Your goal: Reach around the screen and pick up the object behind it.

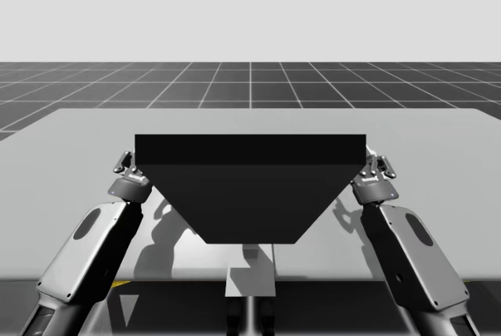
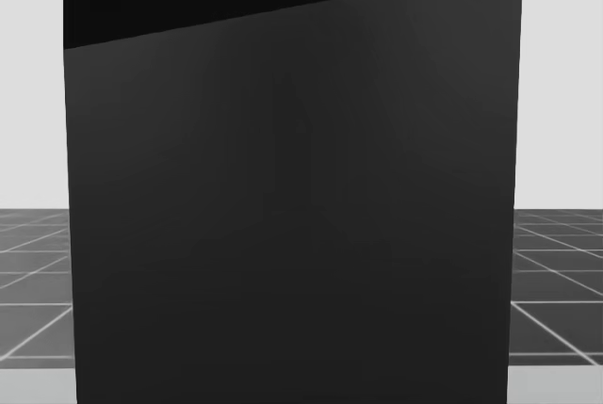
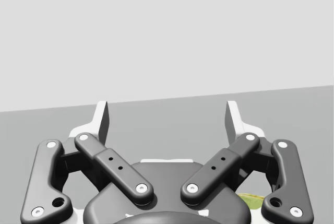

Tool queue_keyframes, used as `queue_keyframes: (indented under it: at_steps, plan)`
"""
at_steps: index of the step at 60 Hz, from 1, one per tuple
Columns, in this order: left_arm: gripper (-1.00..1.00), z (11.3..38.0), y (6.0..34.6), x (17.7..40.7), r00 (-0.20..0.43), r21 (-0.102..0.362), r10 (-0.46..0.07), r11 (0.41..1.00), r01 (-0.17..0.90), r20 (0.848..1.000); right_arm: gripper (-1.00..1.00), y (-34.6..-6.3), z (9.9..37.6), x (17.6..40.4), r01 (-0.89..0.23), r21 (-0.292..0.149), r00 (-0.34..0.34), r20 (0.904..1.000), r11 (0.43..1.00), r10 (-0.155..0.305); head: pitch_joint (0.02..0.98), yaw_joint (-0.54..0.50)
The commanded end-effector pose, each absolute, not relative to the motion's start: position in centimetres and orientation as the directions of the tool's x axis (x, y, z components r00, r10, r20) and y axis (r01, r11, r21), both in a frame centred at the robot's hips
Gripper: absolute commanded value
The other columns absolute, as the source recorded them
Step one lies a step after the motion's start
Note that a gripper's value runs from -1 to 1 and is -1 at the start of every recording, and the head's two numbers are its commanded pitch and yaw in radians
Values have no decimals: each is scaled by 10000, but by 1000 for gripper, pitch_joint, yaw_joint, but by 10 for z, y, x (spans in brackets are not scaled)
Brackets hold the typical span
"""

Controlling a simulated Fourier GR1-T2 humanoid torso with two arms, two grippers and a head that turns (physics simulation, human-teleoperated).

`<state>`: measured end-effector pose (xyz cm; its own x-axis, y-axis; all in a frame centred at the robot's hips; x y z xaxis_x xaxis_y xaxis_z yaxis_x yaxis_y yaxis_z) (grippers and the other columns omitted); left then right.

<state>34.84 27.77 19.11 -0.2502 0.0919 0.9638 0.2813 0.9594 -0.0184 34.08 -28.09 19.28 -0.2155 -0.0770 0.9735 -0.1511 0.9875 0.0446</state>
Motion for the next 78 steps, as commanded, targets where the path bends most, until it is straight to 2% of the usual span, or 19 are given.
queue_keyframes:
  at_steps: [1,2,6,17,22,25,27,31,33,37,42,50,54,62,67,74,78]
  plan:
    - [-1000,191,278,349,-2510,-185,921,9595,2811,9636,-1000,-281,192,339,-1370,484,-2020,9765,9894,-757,73,-14]
    - [-1000,191,278,349,-2506,-186,920,9596,2809,9637,-1000,-280,192,339,-1434,362,-2074,9760,9890,-658,72,-14]
    - [-1000,191,278,349,-2503,-182,916,9596,2809,9638,-1000,-278,193,339,-1646,318,-2165,9739,9858,-676,74,-14]
    - [-1000,193,278,344,-2257,37,713,9488,3158,9716,-1000,-277,193,337,-2119,-4,-2024,9783,9773,-435,79,-15]
    - [-1000,192,276,339,-1914,169,539,9364,3504,9800,-1000,-276,192,334,-2566,-64,-1710,9845,9665,-389,81,-14]
    - [-1000,190,277,335,-1572,201,409,9296,3681,9867,-1000,-275,189,331,-3231,42,-960,9947,9463,-372,83,-14]
    - [-1000,189,277,332,-1312,255,281,9206,3896,9910,-1000,-275,188,329,-3614,183,-647,9969,9322,-446,83,-14]
    - [-1000,187,280,329,-936,339,66,9049,4242,9956,-1000,-274,184,326,-4235,-119,-412,9991,9058,-61,83,-16]
    - [-1000,187,284,326,-665,322,-22,8907,4536,9978,-1000,-273,182,323,-4526,-514,-481,9983,8902,332,82,-17]
    - [-1000,188,289,321,-400,158,42,8726,4881,9992,-1000,-271,181,318,-5054,-576,-393,9983,8609,436,84,-16]
    - [-1000,191,297,311,-159,-123,243,8503,5261,9996,-1000,-268,181,309,-5754,-882,-558,9961,8131,686,88,-13]
    - [-1000,193,303,295,249,-218,88,8046,5935,9997,-1000,-271,185,295,-6683,-845,-608,9964,7391,589,89,-16]
    - [-1000,193,304,287,324,-142,-76,7837,6210,9994,-1000,-274,186,289,-7023,-892,-638,9960,7063,624,91,-17]
    - [-1000,193,307,274,405,49,-432,7413,6712,9982,-1000,-280,184,281,-7531,-1262,-857,9919,6457,939,97,-17]
    - [-1000,194,311,268,400,366,-905,7124,7008,9951,-1000,-283,180,275,-7874,-1511,-968,9878,5977,1222,100,-13]
    - [-1000,196,318,267,385,709,-1442,6809,7289,9888,-1000,-288,175,270,-8157,-1722,-1141,9838,5523,1384,102,-11]
    - [-1000,195,324,271,373,879,-1655,6860,7222,9855,-1000,-289,174,269,-8181,-1763,-1174,9830,5475,1412,102,-11]
